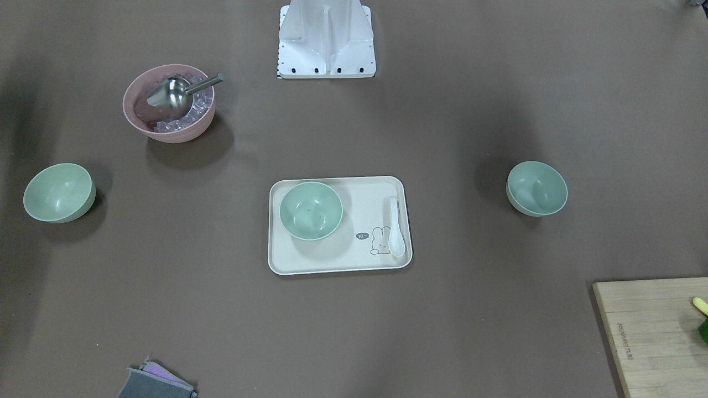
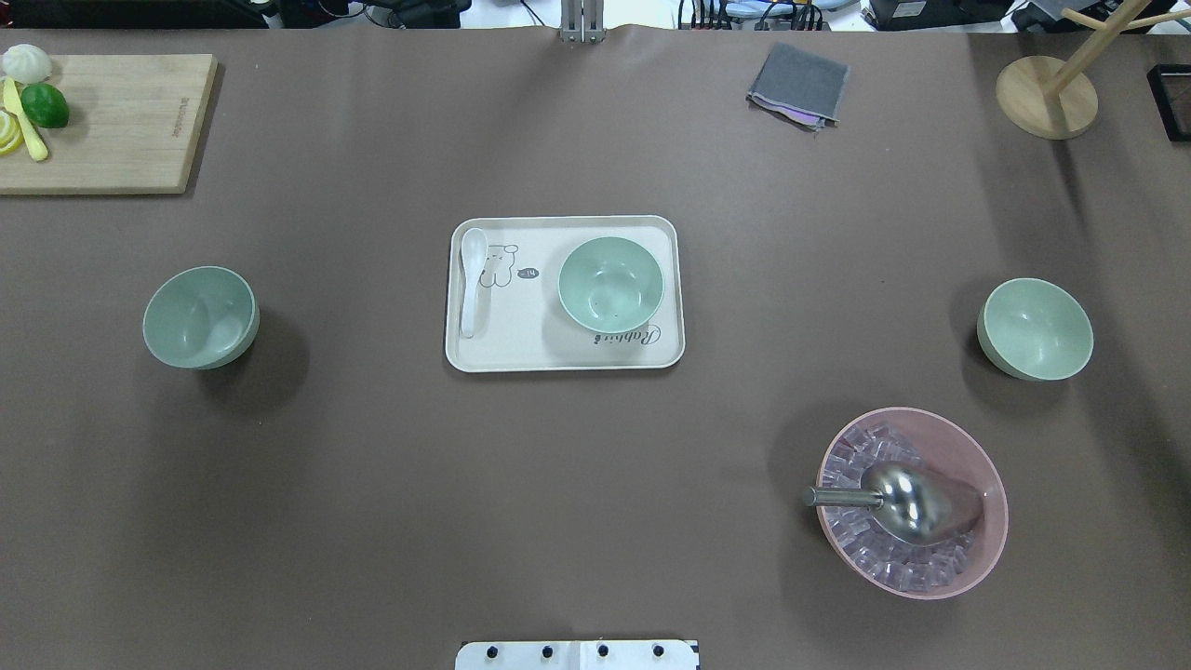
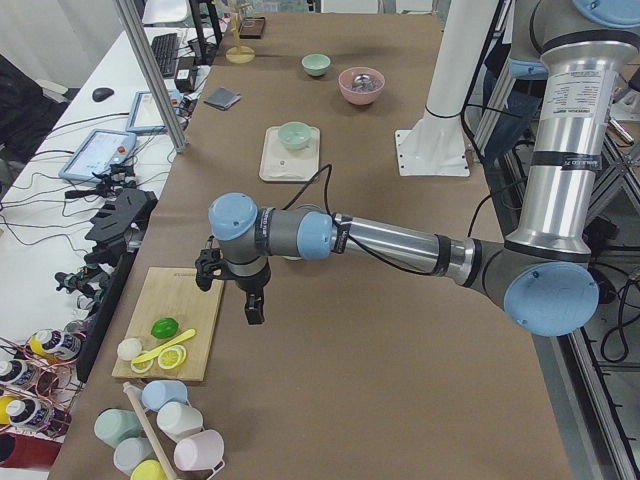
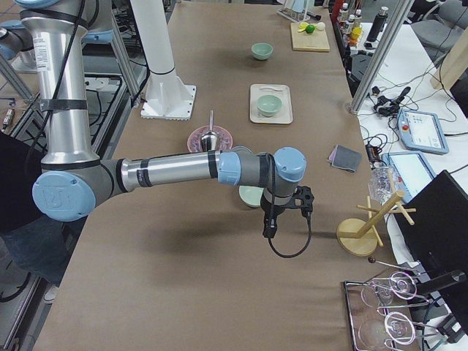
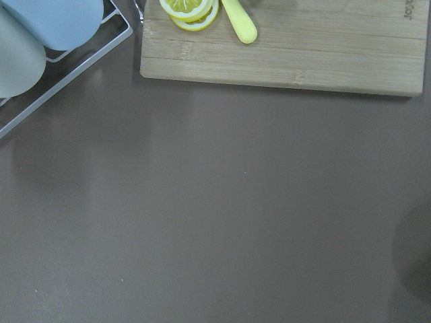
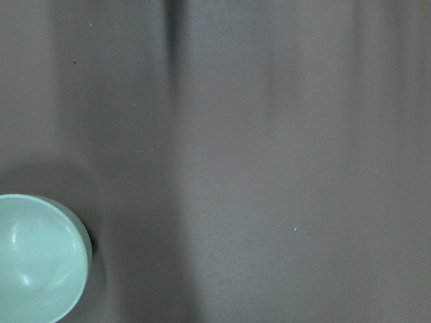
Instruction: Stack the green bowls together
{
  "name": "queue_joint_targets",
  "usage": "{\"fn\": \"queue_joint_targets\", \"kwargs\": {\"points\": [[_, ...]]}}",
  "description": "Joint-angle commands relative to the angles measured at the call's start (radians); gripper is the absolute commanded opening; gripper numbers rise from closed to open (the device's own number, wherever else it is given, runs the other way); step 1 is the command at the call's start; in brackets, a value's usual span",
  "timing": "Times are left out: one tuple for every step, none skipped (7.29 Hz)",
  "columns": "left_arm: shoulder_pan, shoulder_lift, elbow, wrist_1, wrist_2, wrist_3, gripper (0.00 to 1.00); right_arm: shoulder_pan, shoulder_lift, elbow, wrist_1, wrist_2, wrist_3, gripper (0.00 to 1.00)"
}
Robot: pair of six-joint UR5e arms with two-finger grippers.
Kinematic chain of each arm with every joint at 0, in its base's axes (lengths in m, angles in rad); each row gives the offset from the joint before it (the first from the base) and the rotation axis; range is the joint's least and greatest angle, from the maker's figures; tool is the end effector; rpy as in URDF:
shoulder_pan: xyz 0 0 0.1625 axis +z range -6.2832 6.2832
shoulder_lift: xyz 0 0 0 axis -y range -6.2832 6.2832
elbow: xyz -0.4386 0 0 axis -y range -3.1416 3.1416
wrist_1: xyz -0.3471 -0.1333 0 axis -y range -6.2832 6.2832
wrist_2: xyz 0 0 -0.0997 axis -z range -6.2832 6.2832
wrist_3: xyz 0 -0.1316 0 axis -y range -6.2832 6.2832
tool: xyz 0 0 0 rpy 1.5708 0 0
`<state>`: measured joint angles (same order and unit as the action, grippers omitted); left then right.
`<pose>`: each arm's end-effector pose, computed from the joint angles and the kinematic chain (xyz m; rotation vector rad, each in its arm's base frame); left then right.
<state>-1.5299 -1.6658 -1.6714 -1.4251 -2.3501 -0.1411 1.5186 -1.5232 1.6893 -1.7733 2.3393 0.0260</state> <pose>-0.0209 -0.4876 0.6202 -0.0236 0.7804 -0.0756 0.0178 -0.4609 0.6414 -0.0646 -0.7665 -0.0109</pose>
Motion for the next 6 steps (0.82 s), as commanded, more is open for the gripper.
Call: {"fn": "queue_joint_targets", "kwargs": {"points": [[-0.002,0.008,-0.002,0.0,0.0,0.003,0.98,0.0,0.001,0.003,0.0,0.0,0.0,1.0],[-0.002,0.009,-0.004,0.0,0.0,0.002,0.98,0.002,0.001,0.003,0.0,0.0,0.002,1.0],[-0.001,0.011,-0.004,0.0,0.0,0.002,0.98,0.002,0.001,0.004,0.0,0.006,0.002,1.0],[-0.001,0.011,-0.002,0.0,0.0,0.003,0.98,0.003,0.001,0.009,0.0,0.008,0.0,1.0],[-0.001,0.011,-0.002,0.0,0.0,0.003,0.98,0.003,0.003,0.018,0.0,0.008,0.002,1.0],[-0.001,0.011,-0.002,0.0,0.0,0.005,0.98,0.003,0.003,0.02,0.0,0.008,0.002,1.0]]}}
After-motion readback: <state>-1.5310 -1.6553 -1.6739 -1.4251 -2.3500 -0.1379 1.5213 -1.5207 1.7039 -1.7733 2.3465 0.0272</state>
